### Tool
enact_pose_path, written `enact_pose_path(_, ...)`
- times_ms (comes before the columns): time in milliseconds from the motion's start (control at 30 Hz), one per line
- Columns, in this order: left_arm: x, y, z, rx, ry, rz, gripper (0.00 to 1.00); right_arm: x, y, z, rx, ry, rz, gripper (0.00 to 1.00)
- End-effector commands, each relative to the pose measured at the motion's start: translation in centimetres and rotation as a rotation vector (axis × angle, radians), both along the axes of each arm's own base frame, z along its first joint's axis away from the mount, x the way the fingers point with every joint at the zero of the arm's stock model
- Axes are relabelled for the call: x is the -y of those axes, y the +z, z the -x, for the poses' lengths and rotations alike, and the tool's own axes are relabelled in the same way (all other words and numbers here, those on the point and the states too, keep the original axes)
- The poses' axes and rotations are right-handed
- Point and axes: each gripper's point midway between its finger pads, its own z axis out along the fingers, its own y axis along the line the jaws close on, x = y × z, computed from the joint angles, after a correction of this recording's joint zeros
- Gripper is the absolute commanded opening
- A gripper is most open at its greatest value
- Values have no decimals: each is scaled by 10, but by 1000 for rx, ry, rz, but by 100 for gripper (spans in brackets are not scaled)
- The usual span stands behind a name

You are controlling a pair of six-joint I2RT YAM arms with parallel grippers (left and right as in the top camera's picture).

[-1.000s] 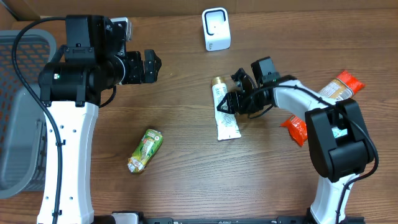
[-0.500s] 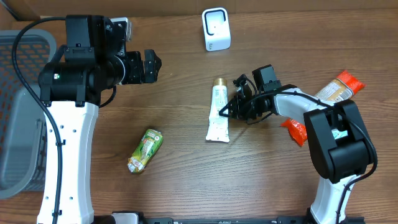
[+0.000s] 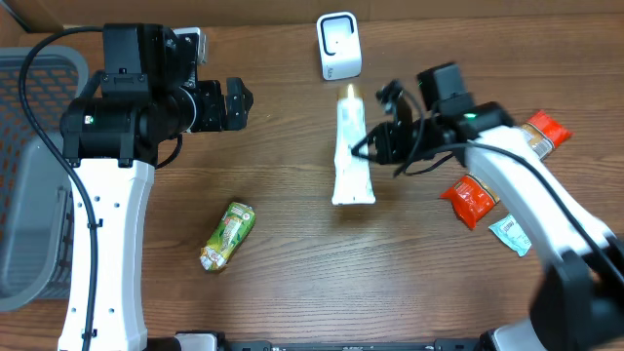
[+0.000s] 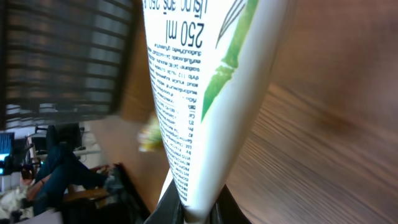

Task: Scan the item barcode
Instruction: 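Hold the Pantene tube barcode over the white scanner with the right gripper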

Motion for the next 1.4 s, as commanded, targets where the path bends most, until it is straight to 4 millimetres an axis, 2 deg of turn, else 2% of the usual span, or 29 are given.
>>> enact_pose_path(0,0,3,-2,14,-15,-12,100,-5,76,22,170,72,-125,4)
enact_pose_path(67,0,3,-2,14,-15,-12,99,-2,93,30,217,73,-138,4)
enact_pose_path(167,0,3,-2,14,-15,-13,100,4,105,34,248,43,-122,4)
enact_pose_path(267,0,3,-2,14,-15,-13,100,12,107,31,223,-37,-70,4)
enact_pose_path(333,0,3,-2,14,-15,-13,100,18,118,26,238,-74,-26,4)
enact_pose_path(533,0,3,-2,13,-15,-12,100,35,161,-13,426,-258,237,4)
enact_pose_path(633,0,3,-2,14,-15,-12,100,39,168,-43,581,-361,446,4)
enact_pose_path(733,0,3,-2,14,-15,-13,100,41,159,-75,714,-457,670,4)
enact_pose_path(900,0,3,-2,13,-15,-12,100,38,122,-137,847,-559,964,4)
enact_pose_path(1033,0,3,-2,14,-15,-13,100,37,91,-186,966,-528,1177,4)
enact_pose_path(1067,0,3,-2,14,-15,-12,99,37,76,-207,1023,-471,1285,4)
enact_pose_path(1100,0,3,-2,14,-15,-13,100,37,67,-218,1051,-430,1335,4)
enact_pose_path(1200,0,3,-2,14,-15,-13,100,37,40,-242,1102,-336,1434,4)
enact_pose_path(1367,0,3,-2,13,-15,-12,100,39,2,-264,1134,-227,1541,4)
